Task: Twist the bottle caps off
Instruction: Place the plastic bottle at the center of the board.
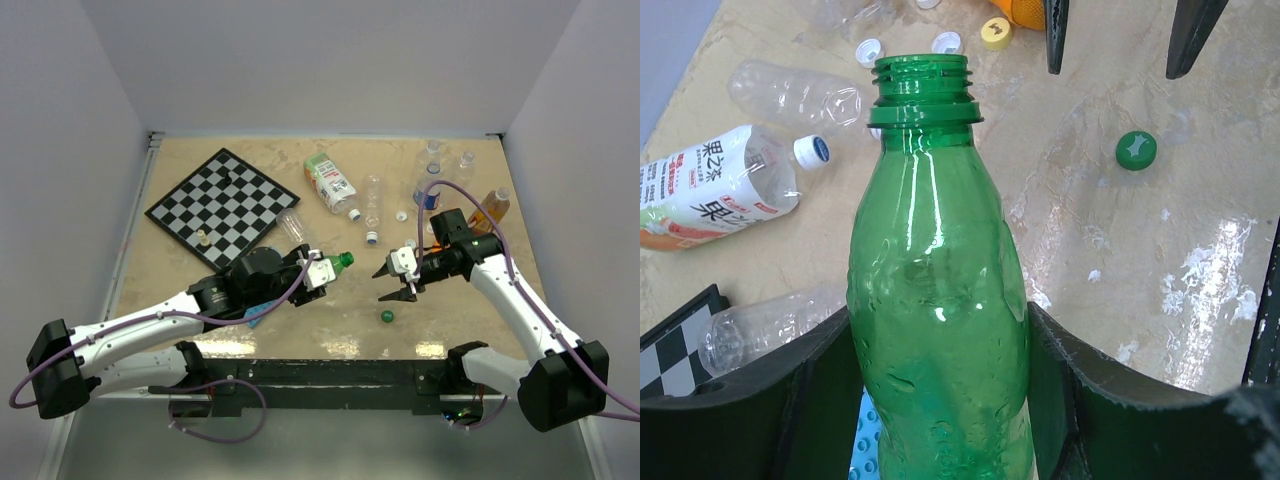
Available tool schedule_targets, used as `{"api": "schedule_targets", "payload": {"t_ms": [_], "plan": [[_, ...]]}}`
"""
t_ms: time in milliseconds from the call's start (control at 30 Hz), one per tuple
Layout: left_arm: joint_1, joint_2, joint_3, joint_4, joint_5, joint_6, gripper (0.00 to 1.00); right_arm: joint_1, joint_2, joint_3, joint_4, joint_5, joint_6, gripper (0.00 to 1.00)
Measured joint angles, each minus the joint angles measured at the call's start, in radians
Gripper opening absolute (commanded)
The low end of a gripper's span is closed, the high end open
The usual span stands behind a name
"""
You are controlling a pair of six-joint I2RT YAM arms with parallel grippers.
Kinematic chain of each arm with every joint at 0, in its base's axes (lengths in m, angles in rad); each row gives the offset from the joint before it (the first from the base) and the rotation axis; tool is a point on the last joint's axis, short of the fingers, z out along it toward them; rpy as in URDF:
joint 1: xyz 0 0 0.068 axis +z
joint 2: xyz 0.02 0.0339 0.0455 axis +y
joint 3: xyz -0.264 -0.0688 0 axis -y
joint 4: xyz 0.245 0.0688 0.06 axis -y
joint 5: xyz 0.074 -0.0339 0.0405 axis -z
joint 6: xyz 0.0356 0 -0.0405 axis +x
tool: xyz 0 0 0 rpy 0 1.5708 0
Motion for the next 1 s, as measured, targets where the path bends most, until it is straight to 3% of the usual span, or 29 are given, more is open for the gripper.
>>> {"api": "schedule_targets", "payload": {"t_ms": [467, 1000], "plan": [[0.0, -0.065, 0.0, 0.063, 0.045, -0.067, 0.06, -0.002, 0.01, 0.016, -0.04, -0.024, -0.025, 0.57], [0.0, -0.171, -0.144, 0.398, 0.08, -0.429, 0.06, -0.004, 0.083, 0.094, -0.179, -0.092, -0.107, 0.61]]}}
